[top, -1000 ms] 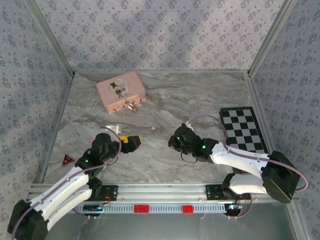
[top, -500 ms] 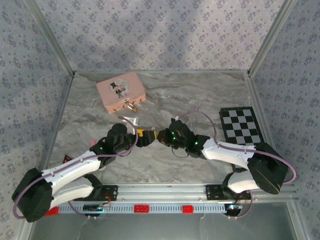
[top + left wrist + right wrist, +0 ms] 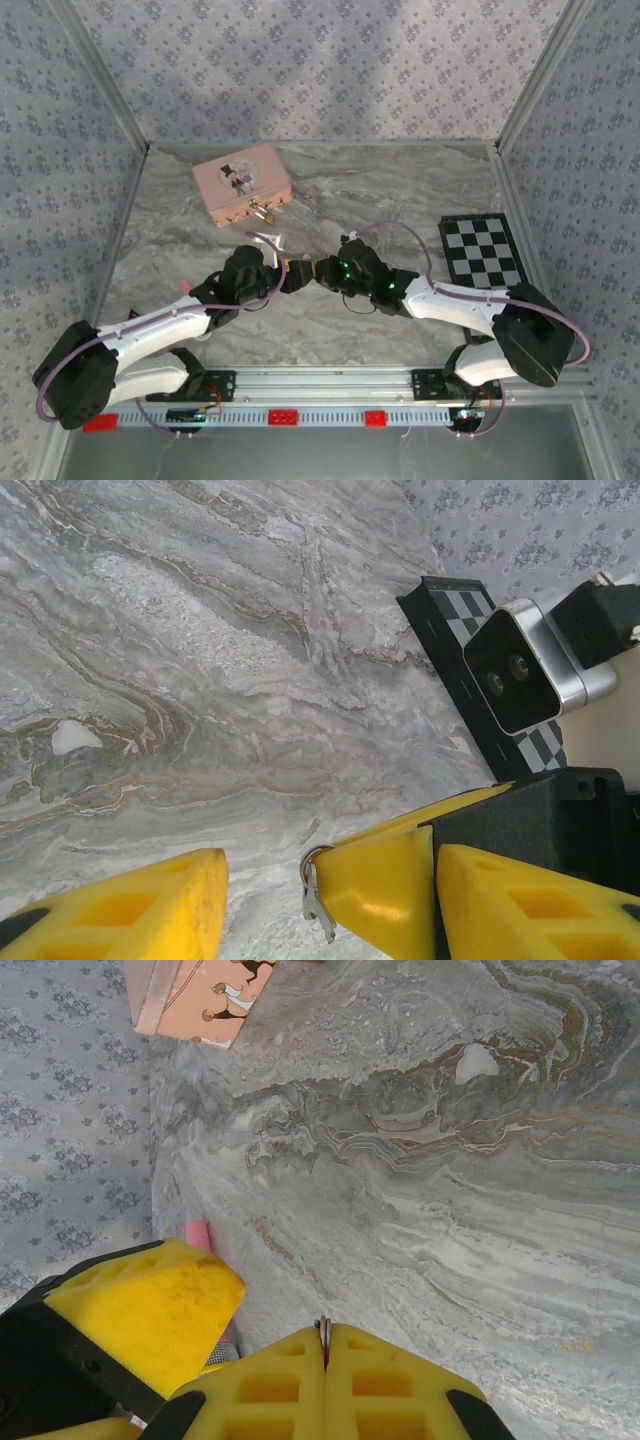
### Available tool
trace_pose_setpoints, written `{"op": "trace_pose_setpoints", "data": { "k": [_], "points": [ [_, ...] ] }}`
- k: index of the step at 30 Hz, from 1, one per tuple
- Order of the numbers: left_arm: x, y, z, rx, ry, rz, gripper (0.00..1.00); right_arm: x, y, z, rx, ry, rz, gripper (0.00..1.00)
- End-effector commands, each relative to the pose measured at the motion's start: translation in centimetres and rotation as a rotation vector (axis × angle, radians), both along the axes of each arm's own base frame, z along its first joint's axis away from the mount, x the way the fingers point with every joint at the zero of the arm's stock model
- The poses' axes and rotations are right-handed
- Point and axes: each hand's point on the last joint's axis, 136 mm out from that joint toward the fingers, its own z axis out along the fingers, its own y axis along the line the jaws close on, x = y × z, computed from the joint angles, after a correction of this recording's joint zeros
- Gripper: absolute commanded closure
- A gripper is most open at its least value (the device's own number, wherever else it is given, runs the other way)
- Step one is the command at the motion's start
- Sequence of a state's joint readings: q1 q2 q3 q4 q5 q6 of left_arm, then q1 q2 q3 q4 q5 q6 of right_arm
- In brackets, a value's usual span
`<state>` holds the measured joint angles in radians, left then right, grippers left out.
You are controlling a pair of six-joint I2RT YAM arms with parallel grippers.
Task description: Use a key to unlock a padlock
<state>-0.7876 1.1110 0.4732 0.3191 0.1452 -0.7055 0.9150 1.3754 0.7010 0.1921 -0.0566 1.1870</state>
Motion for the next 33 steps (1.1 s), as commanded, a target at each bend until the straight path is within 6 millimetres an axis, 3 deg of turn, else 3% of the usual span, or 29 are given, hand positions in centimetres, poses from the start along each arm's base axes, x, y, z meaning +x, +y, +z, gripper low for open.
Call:
{"op": "trace_pose_setpoints", "data": {
  "k": [1, 13, 24, 33],
  "points": [
    [0.3, -0.4, 1.7, -0.03, -0.038, 0.003, 0.46, 0.1, 0.5, 1.5, 0.035, -0.037, 0.005, 1.0],
    [0.1, -0.1, 1.2, -0.007, -0.031, 0.001, 0.6, 0.0, 0.8, 2.1, 0.042, -0.046, 0.006, 1.0],
    [0.1, 0.7, 0.8, 0.019, -0.037, 0.024, 0.57, 0.1, 0.5, 2.0, 0.052, -0.049, -0.018, 1.0],
    [0.0, 0.6, 0.3, 0.046, -0.033, 0.013, 0.62, 0.3, 0.6, 2.1, 0.072, -0.052, -0.029, 1.0]
  ]
}}
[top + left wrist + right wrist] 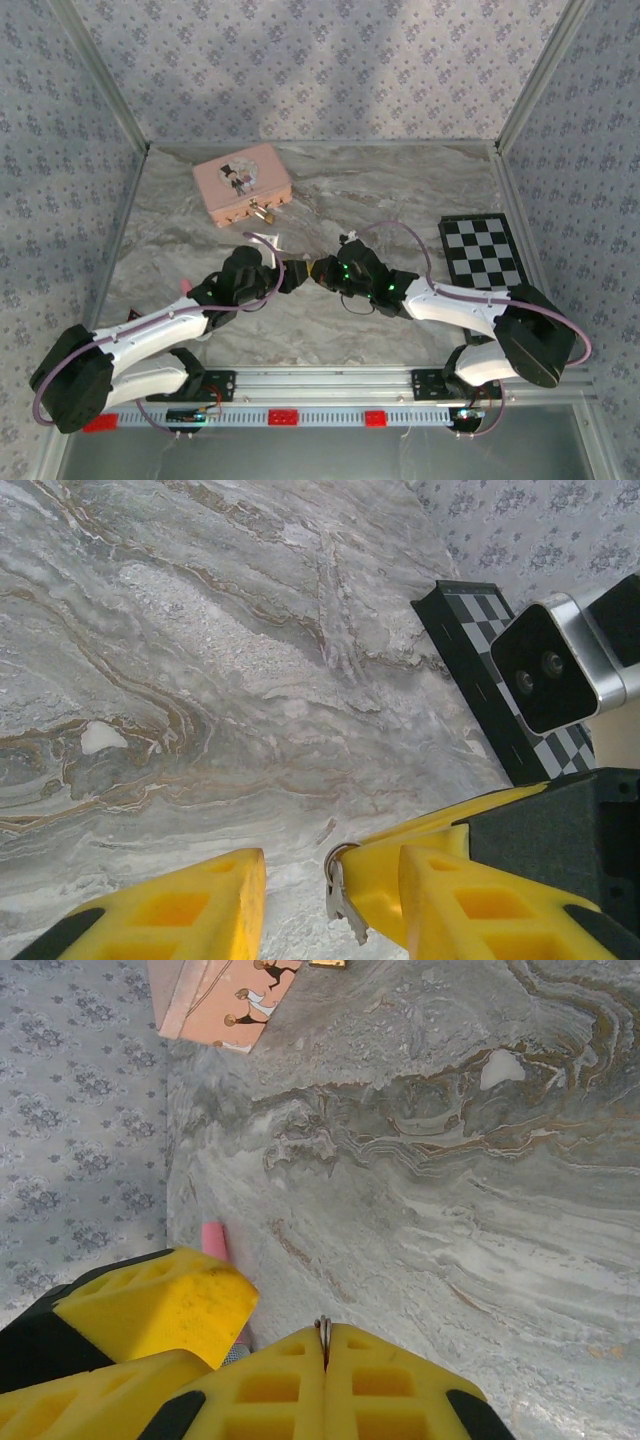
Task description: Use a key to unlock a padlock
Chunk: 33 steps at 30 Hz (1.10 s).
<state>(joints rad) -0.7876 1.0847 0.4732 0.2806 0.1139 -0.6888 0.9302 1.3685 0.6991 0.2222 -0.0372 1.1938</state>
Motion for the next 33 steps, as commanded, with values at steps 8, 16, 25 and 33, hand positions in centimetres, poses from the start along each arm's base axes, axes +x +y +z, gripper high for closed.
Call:
{"op": "trace_pose_setpoints", "data": {
  "k": [8, 16, 25, 33],
  "points": [
    [-0.12, -0.19, 0.21, 0.015, -0.015, -0.015, 0.69, 0.26, 0.05, 1.12, 0.044, -0.024, -0.028, 1.0],
    [-0.11, -0.27, 0.33, 0.01, -0.015, -0.017, 0.81, 0.31, 0.07, 1.25, 0.046, -0.028, -0.028, 1.0],
    [-0.06, -0.37, 0.48, 0.005, -0.018, -0.019, 0.9, 0.19, 0.29, 1.21, 0.047, -0.027, -0.024, 1.0],
    [0.08, 0.03, 0.78, -0.004, -0.02, 0.008, 0.95, 0.3, 0.22, 1.33, 0.04, -0.032, -0.029, 1.0]
  ]
}}
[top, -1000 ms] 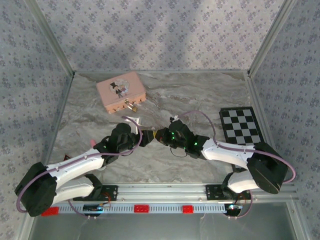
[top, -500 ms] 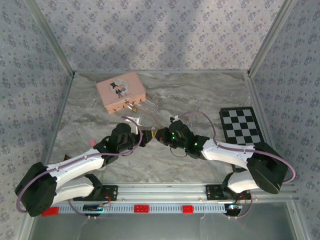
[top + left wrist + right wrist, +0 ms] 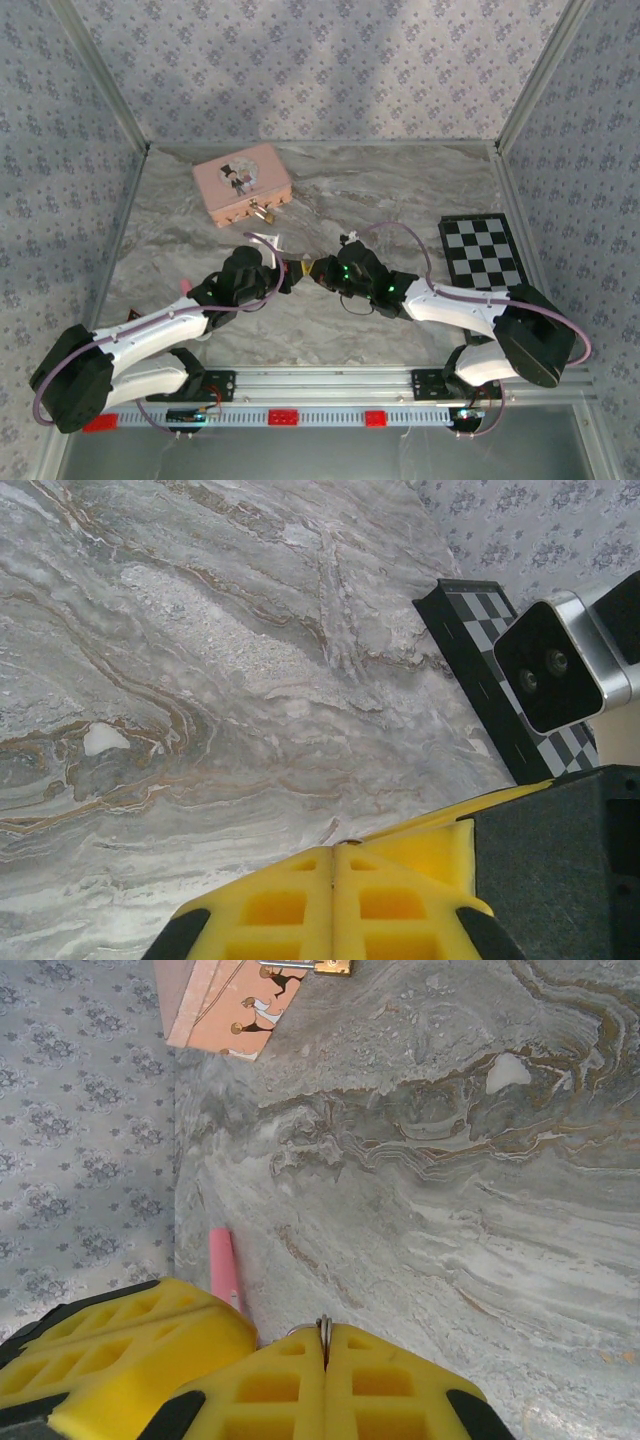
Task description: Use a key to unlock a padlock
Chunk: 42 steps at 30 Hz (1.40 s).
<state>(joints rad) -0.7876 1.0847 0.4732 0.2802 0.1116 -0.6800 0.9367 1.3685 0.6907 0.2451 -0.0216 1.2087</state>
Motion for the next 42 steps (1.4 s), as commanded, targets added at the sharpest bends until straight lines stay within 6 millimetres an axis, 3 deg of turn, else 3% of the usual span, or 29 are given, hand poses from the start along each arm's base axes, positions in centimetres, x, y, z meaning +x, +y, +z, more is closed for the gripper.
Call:
{"op": "trace_pose_setpoints", "data": {
  "k": [1, 6, 10, 13, 17, 22, 26, 30, 42],
  "points": [
    [0.1, 0.1, 0.8, -0.009, -0.015, 0.014, 0.96, 0.2, 0.1, 1.3, 0.023, -0.029, -0.015, 1.0],
    [0.3, 0.5, 1.1, -0.009, -0.029, 0.035, 1.0, 0.4, 0.0, 1.7, 0.024, -0.048, -0.017, 0.96],
    [0.6, 1.1, 1.2, 0.011, -0.041, 0.066, 1.0, 0.4, -0.5, 2.1, 0.002, -0.084, -0.017, 0.67],
    [1.0, 2.2, 1.3, 0.099, -0.064, 0.09, 1.0, 0.7, -2.5, 1.7, -0.074, -0.126, -0.057, 0.48],
    [1.4, 3.3, 1.1, 0.126, -0.063, 0.046, 1.0, 1.5, -4.8, 2.2, -0.133, -0.25, -0.082, 0.39],
    [0.9, 4.0, 2.7, 0.135, -0.095, -0.005, 1.0, 1.1, -4.5, 5.4, -0.068, -0.519, -0.007, 0.36],
    [-0.2, 3.5, 4.4, 0.101, -0.125, -0.068, 1.0, 0.7, -5.2, 6.4, -0.041, -0.573, -0.032, 0.34],
    [-1.9, 2.1, 6.0, 0.002, -0.136, -0.174, 1.0, -0.7, -3.9, 8.6, 0.069, -0.676, 0.053, 0.35],
    [-4.3, 0.9, 10.3, -0.131, -0.217, -0.305, 1.0, -3.6, -3.0, 10.7, 0.194, -0.83, 0.209, 0.34]
  ]
}}
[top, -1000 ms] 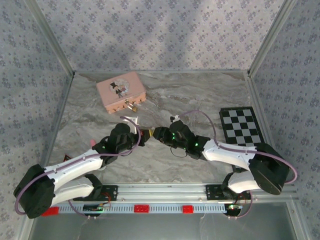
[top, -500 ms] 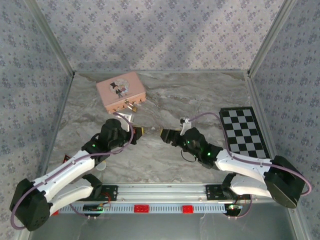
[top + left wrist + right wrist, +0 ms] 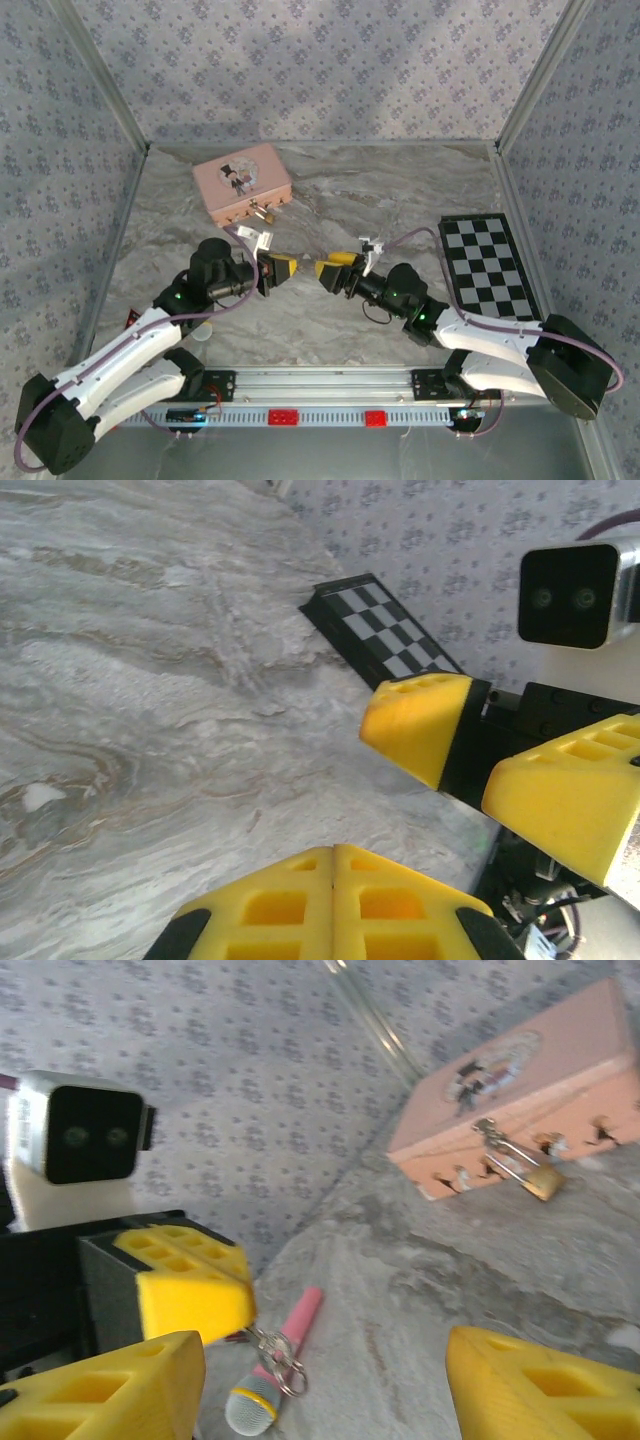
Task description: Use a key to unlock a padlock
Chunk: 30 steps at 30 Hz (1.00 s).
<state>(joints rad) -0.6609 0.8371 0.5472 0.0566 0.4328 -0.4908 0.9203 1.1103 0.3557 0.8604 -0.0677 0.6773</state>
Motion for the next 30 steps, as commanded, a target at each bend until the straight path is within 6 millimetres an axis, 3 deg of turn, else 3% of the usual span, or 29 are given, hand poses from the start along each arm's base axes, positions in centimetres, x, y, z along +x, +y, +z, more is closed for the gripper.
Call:
{"op": "trace_pose_setpoints", "data": {
  "k": [1, 14, 30],
  "points": [
    [-1.0, -0.7, 3.7, -0.083, -0.068, -0.074, 1.0, -1.0, 0.1, 2.1, 0.051, -0.092, 0.062, 0.34],
    [-2.6, -0.4, 6.2, -0.144, -0.131, -0.126, 1.0, -3.3, 2.5, 4.5, 0.152, -0.105, 0.283, 0.38],
    [-3.4, -0.6, 7.5, -0.174, -0.147, -0.168, 1.0, -4.2, 3.6, 5.2, 0.205, -0.121, 0.381, 0.59]
  ]
}}
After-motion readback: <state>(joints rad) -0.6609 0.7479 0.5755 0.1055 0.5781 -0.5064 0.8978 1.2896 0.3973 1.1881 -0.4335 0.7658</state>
